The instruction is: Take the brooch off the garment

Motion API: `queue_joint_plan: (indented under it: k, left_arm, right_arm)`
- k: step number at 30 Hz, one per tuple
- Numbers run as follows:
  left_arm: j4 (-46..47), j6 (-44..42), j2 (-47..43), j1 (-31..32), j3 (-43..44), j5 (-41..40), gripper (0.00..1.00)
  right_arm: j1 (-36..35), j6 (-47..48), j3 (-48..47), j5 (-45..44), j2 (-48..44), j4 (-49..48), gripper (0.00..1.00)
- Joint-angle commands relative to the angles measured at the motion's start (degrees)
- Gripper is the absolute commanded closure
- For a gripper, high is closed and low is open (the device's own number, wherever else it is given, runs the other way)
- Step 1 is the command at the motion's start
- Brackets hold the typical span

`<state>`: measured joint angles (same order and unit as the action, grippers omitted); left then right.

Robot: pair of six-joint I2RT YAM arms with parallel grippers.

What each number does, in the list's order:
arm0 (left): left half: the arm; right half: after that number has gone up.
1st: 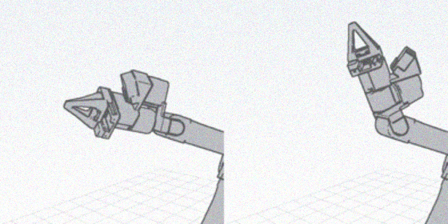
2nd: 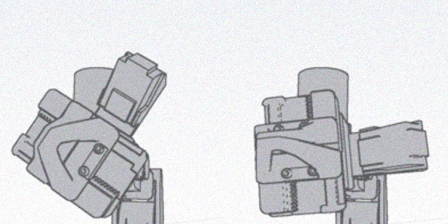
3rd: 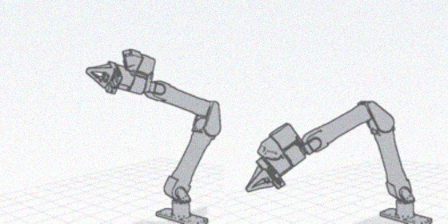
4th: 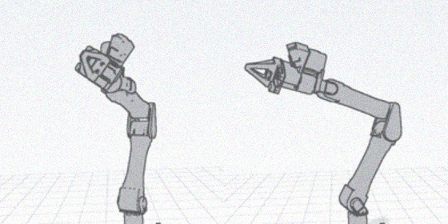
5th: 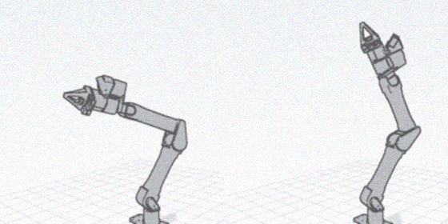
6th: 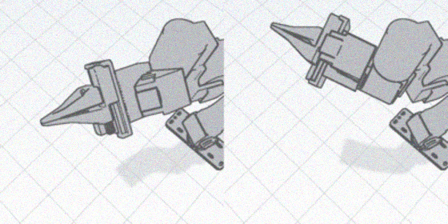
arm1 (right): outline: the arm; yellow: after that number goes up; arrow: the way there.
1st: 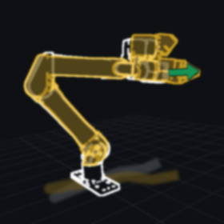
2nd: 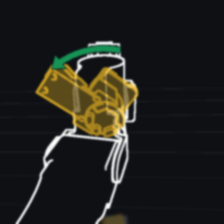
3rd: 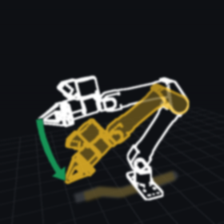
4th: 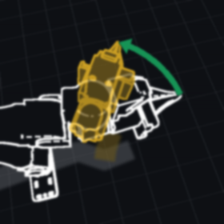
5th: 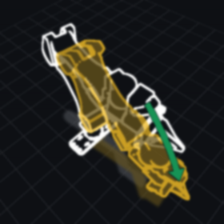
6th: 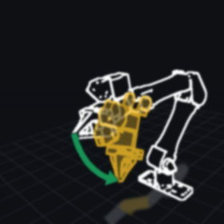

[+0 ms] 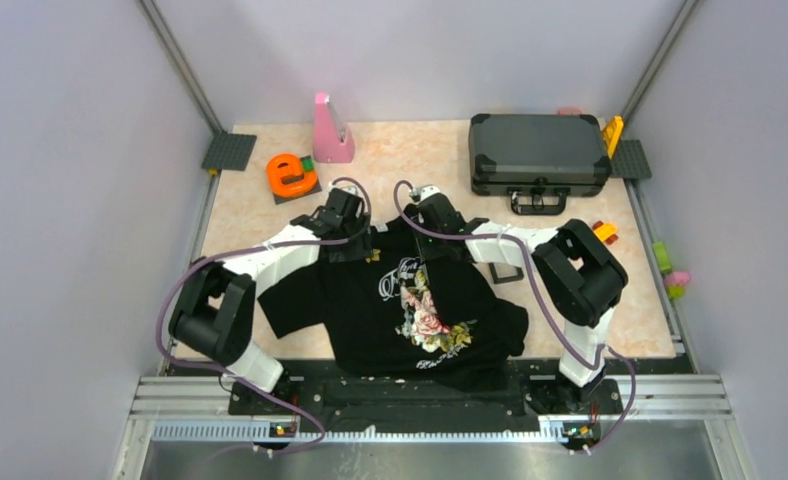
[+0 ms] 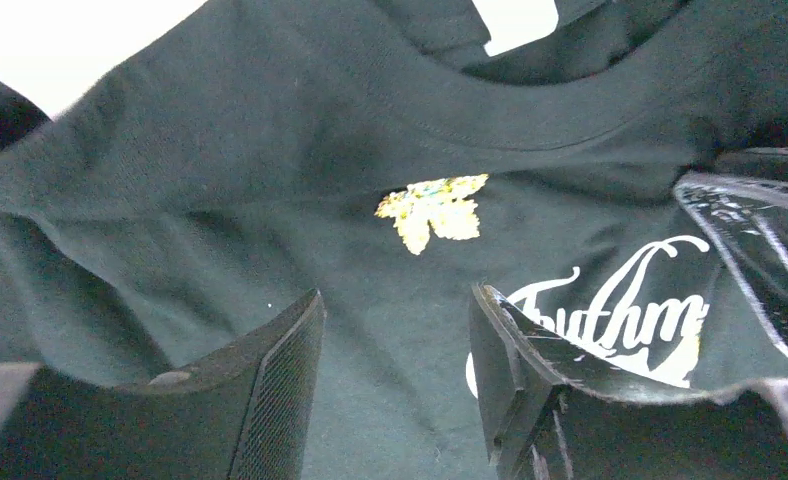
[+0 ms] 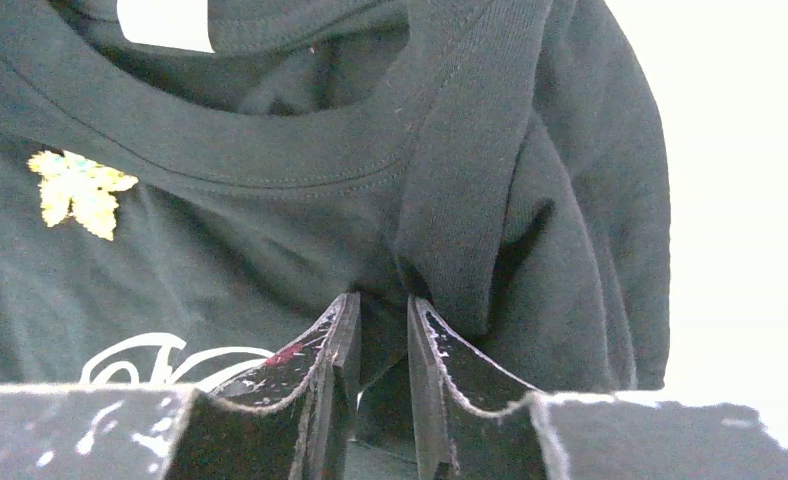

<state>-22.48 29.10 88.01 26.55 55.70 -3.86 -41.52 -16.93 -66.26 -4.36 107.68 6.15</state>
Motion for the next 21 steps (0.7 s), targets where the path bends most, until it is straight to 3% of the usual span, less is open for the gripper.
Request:
queue_joint_plan:
  k: [1, 9, 21]
  left_arm:
    - [1.45, 2.76, 3.84, 1.85, 2.31, 0.47, 0.42]
    - [-3.13, 2.71, 9.57, 6.05, 8.49, -5.34, 0.36]
    - [-10.36, 1.75, 18.16, 6.18, 16.60, -9.95, 0.28]
  right_arm:
    - [-0.32, -1.72, 4.39, -5.21, -3.10, -4.99, 0.77]
    - [-0.34, -2.86, 12.42, -0.80, -7.55, -17.28, 0.78]
    - [-0.19, -3.34, 15.11, -1.28, -9.92, -20.14, 0.77]
